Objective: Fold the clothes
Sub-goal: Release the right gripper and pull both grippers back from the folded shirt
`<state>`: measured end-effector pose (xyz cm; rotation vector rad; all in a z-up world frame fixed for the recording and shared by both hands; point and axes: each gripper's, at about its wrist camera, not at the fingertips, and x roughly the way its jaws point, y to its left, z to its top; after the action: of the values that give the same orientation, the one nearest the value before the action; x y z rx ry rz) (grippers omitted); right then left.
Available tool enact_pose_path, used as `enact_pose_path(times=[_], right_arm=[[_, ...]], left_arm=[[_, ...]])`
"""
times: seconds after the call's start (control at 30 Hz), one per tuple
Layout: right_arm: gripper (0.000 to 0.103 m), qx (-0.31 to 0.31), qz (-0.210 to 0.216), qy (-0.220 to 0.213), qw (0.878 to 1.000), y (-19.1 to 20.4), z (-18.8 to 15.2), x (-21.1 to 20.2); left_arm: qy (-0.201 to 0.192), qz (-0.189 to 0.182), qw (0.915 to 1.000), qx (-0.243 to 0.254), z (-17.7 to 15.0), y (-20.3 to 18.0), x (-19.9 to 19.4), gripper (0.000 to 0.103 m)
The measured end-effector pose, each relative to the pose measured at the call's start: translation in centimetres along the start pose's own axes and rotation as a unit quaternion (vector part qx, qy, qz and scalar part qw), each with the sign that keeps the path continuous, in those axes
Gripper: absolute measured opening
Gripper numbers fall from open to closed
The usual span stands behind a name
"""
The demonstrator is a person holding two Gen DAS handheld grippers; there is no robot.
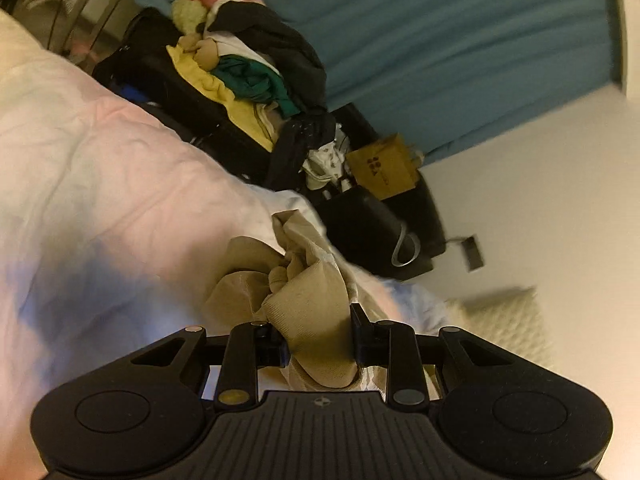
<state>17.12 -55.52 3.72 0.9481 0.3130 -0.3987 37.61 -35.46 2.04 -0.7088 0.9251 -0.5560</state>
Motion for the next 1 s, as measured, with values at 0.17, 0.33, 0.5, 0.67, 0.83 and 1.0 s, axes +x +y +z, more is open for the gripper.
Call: enact_pose_path(times=[0.17, 0.33, 0.5, 0.67, 0.83, 1.0], right_arm=[[0.020, 0.000, -0.038, 0.039, 0.999, -5.5, -3.3, 3.8], [0.020, 0.011, -0.055, 0.072, 0.996, -9.9, -7.9, 4.1], [0.021, 0.039, -0.072, 0.097, 0.992, -11.6, -10.4, 2.0], [0.021, 0.008, -0.084, 0.102, 0.991, -9.2, -9.8, -2.2], [0.021, -0.040, -0.069, 0.091, 0.993, -5.8, -8.7, -6.8], [0.022, -0.103, -0.058, 0.082, 0.990, -1.6, -7.2, -11.9]], left_arm=[[0.065, 0.059, 0.9956, 0.032, -4.6, 7.1, 3.4, 0.028], [0.100, 0.084, 0.9883, 0.080, -7.9, 10.8, 2.4, 0.034], [0.092, 0.099, 0.9813, 0.137, -8.0, 9.6, -0.8, 0.046], [0.072, 0.095, 0.9771, 0.176, -8.5, 6.7, -7.0, 0.059], [0.040, 0.084, 0.9737, 0.208, -9.2, 3.1, -12.8, 0.074], [0.010, 0.087, 0.9631, 0.255, -9.9, -0.7, -18.5, 0.088]])
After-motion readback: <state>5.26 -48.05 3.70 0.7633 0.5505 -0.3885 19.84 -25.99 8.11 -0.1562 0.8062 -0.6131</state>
